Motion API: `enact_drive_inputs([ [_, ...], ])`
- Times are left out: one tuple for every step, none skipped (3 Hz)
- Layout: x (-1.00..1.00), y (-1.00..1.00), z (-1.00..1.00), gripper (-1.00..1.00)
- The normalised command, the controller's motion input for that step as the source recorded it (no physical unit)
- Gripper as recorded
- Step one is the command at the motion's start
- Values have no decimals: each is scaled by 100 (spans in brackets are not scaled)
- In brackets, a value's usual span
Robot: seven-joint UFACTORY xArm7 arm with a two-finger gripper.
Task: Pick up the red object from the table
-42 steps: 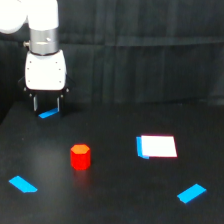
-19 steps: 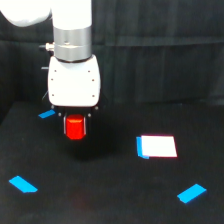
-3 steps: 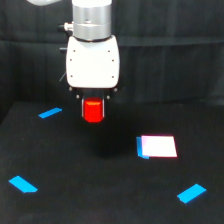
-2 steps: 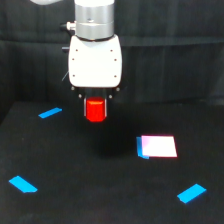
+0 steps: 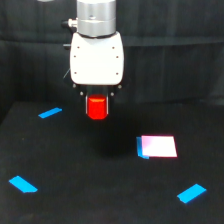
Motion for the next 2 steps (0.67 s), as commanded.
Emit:
enact_drive_inputs([
  [3, -4, 26, -100],
  [3, -5, 18, -100],
])
